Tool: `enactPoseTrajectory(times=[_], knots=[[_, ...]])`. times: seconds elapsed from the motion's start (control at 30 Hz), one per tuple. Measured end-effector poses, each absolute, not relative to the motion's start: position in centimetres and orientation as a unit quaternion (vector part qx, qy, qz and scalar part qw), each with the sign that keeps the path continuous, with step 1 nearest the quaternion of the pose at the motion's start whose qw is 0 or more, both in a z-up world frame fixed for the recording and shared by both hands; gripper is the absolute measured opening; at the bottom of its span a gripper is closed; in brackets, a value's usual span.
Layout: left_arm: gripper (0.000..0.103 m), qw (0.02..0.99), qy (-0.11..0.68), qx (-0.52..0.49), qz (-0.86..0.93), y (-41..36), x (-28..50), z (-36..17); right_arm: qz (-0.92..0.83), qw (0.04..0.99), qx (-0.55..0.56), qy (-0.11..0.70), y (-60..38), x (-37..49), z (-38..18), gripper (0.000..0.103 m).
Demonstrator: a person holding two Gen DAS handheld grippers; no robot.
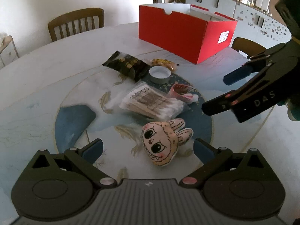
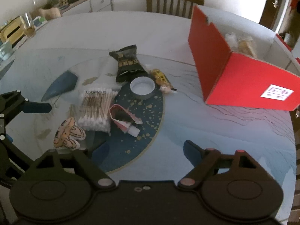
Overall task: Organize objects
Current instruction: 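Withdraw both tools from the box back toward the remaining items, then grasp the plush bunny with the left tool while the right tool grasps the pink tube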
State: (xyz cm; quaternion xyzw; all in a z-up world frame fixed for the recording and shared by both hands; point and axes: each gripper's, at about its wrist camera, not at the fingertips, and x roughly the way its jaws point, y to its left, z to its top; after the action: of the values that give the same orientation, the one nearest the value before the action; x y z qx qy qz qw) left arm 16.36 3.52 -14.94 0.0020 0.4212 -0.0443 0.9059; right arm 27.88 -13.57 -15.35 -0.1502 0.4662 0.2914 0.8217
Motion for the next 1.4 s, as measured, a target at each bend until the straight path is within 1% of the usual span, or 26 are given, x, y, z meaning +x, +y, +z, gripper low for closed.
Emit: enactPoseTrajectory(times=[0.07,0.2,0.33,0.47,0.53,0.57,0.6,0.63,0.7,0.77,0.83,0.87,0.9,0.93,0.97,1.0,1.07,1.2,1.27,1.4], knots=[[0.103,0.905,0.424,-0.001,-0.043,3.6,16.4,-15.2,0.294,0.818,-0.156,0.469,-13.3,28.2,-15.8,0.081],[0.103,0.904,0.426,-0.004,-0.042,3.7,16.5,-15.6,0.299,0.812,-0.165,0.473,-12.6,28.8,-16.4,0.077],[0.103,0.906,0.421,-0.002,-0.041,3.6,16.7,-15.7,0.306,0.808,-0.175,0.472,-11.6,29.3,-16.7,0.071],[0.102,0.908,0.417,0.007,-0.041,3.5,16.8,-15.7,0.316,0.806,-0.186,0.465,-10.6,29.5,-16.6,0.067],[0.102,0.909,0.416,0.013,-0.040,3.4,16.9,-15.7,0.321,0.804,-0.190,0.464,-10.3,29.6,-16.7,0.066],[0.100,0.908,0.416,0.016,-0.039,3.4,17.0,-15.7,0.324,0.802,-0.192,0.463,-10.1,29.6,-16.7,0.066],[0.093,0.907,0.419,0.017,-0.039,3.4,17.1,-15.7,0.327,0.801,-0.195,0.461,-9.9,29.6,-16.7,0.066],[0.088,0.906,0.421,0.016,-0.041,3.4,17.1,-15.7,0.331,0.800,-0.198,0.459,-9.8,29.6,-16.7,0.065],[0.082,0.907,0.419,0.017,-0.042,3.4,17.0,-15.5,0.338,0.798,-0.204,0.455,-9.4,29.5,-16.7,0.063],[0.077,0.907,0.419,0.015,-0.046,3.4,17.0,-15.4,0.343,0.797,-0.208,0.451,-9.2,29.3,-16.6,0.058],[0.069,0.907,0.419,0.015,-0.049,3.3,17.0,-15.3,0.347,0.796,-0.211,0.448,-9.0,29.1,-16.6,0.056],[0.067,0.907,0.419,0.016,-0.050,3.3,16.9,-15.2,0.349,0.796,-0.213,0.446,-8.9,29.0,-16.6,0.054],[0.062,0.906,0.419,0.015,-0.052,3.2,16.9,-15.2,0.350,0.796,-0.215,0.444,-8.8,28.9,-16.6,0.052],[0.058,0.906,0.419,0.015,-0.053,3.2,16.8,-15.1,0.352,0.796,-0.216,0.443,-8.8,28.8,-16.5,0.049],[0.056,0.906,0.420,0.016,-0.054,3.1,16.8,-15.1,0.354,0.796,-0.217,0.441,-8.7,28.7,-16.5,0.045],[0.051,0.905,0.421,0.018,-0.055,3.0,16.8,-15.0,0.355,0.796,-0.218,0.439,-8.7,28.6,-16.5,0.043],[0.050,0.905,0.421,0.027,-0.053,2.7,16.8,-14.9,0.359,0.796,-0.222,0.433,-8.6,28.3,-16.4,0.038],[0.049,0.903,0.426,0.028,-0.053,2.5,16.7,-14.9,0.358,0.801,-0.225,0.425,-8.6,27.7,-16.3,0.035],[0.049,0.901,0.429,0.020,-0.055,2.7,16.6,-14.9,0.354,0.804,-0.221,0.424,-8.8,27.5,-16.1,0.031],[0.049,0.902,0.429,0.001,-0.054,3.1,16.1,-14.4,0.341,0.810,-0.206,0.431,-9.7,27.2,-15.9,0.028]])
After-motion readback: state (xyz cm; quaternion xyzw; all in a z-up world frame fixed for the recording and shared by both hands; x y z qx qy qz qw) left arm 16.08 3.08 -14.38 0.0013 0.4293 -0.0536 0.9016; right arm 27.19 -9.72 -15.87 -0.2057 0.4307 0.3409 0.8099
